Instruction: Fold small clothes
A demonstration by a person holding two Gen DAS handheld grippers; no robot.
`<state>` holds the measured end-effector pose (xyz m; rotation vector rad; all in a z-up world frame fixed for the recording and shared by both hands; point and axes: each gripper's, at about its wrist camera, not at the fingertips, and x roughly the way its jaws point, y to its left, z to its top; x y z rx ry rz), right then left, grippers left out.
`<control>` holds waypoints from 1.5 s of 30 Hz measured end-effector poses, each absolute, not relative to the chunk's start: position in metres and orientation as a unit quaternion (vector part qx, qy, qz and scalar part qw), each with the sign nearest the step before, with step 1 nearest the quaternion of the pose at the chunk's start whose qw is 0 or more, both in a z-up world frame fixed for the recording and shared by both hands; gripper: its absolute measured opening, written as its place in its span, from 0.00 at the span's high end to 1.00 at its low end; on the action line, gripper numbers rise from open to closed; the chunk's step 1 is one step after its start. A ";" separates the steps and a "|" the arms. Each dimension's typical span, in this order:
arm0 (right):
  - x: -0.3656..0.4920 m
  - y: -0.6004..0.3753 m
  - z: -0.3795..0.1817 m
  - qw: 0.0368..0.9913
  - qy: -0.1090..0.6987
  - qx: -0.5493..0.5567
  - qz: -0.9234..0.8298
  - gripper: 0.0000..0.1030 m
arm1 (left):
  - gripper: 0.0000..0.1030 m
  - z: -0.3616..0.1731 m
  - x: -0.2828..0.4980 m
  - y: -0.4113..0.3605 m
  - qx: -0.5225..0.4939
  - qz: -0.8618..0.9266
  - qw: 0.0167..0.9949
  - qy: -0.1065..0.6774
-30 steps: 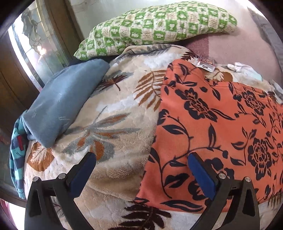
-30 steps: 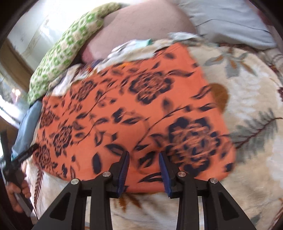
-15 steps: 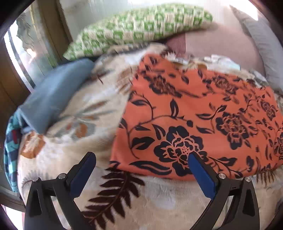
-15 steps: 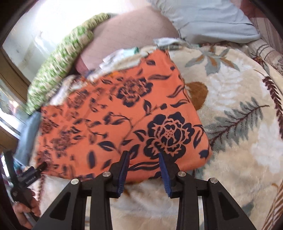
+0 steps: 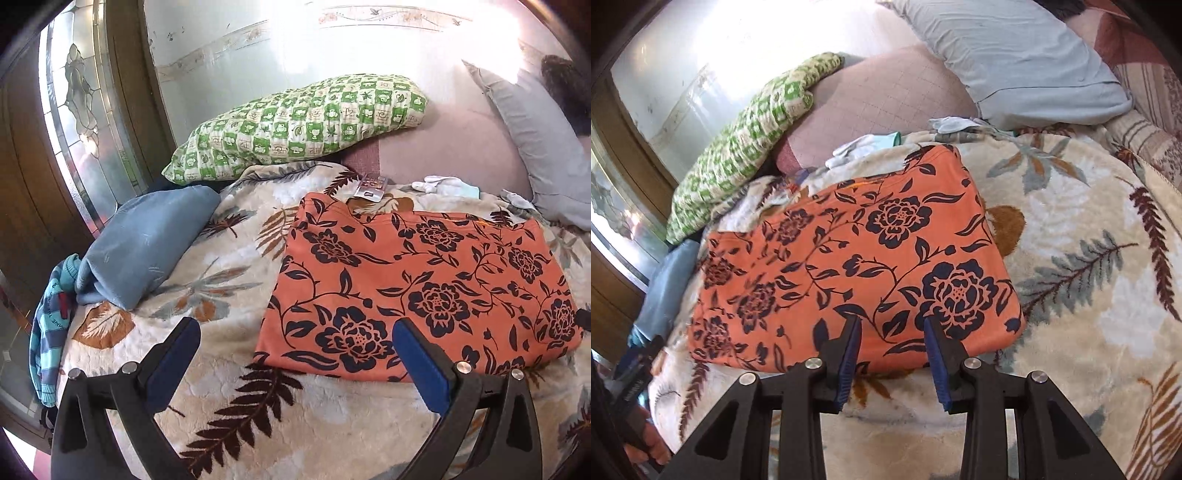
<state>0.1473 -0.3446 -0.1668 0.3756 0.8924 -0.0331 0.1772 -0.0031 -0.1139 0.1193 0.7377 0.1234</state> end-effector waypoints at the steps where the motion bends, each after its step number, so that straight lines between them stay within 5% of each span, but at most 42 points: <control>1: 0.152 -0.344 -0.170 0.883 0.434 0.178 -0.016 0.62 | 0.00 -0.114 0.178 -0.003 0.058 0.061 0.929 0.361; 13: 0.194 -0.350 -0.227 0.840 0.517 0.157 -0.051 0.62 | 0.00 -0.105 0.180 0.004 0.022 0.050 0.938 0.341; 25: 0.173 -0.312 -0.188 0.890 0.439 0.123 0.019 0.62 | 0.00 -0.078 0.166 0.071 -0.020 0.150 0.947 0.283; 45: 0.145 -0.248 -0.155 0.917 0.367 0.076 0.136 0.62 | 0.00 -0.097 0.178 0.085 -0.028 0.148 0.932 0.330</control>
